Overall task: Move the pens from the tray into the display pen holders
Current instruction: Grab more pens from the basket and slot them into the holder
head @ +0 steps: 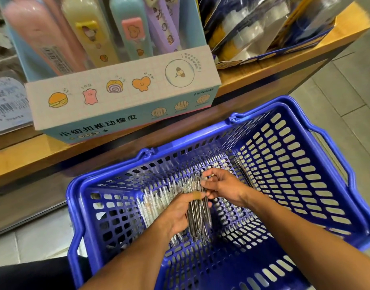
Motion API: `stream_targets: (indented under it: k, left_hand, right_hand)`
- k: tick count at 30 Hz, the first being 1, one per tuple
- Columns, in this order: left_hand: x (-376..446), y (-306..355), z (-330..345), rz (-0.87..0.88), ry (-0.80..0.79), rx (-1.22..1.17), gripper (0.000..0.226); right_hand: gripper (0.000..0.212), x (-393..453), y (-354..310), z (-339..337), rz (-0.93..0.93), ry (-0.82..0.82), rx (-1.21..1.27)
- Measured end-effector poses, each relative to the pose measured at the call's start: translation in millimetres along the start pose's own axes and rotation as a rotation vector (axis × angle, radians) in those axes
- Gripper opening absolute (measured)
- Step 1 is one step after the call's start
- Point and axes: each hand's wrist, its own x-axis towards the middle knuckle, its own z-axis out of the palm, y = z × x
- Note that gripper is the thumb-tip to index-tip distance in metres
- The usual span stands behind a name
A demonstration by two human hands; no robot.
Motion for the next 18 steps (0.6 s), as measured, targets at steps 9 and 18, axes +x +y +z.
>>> stream_targets:
  k: [9,18]
  left_hand:
    - [6,-1,0,-0.037,0.156,0.101,0.047]
    - [14,-5,-6,-0.023,0.199,0.099,0.017]
  right_hand:
    - [0.028,16,2,-26,-0.041,0.317,-0.289]
    - [0.012,40,21,-67,0.129,0.835,-1.131]
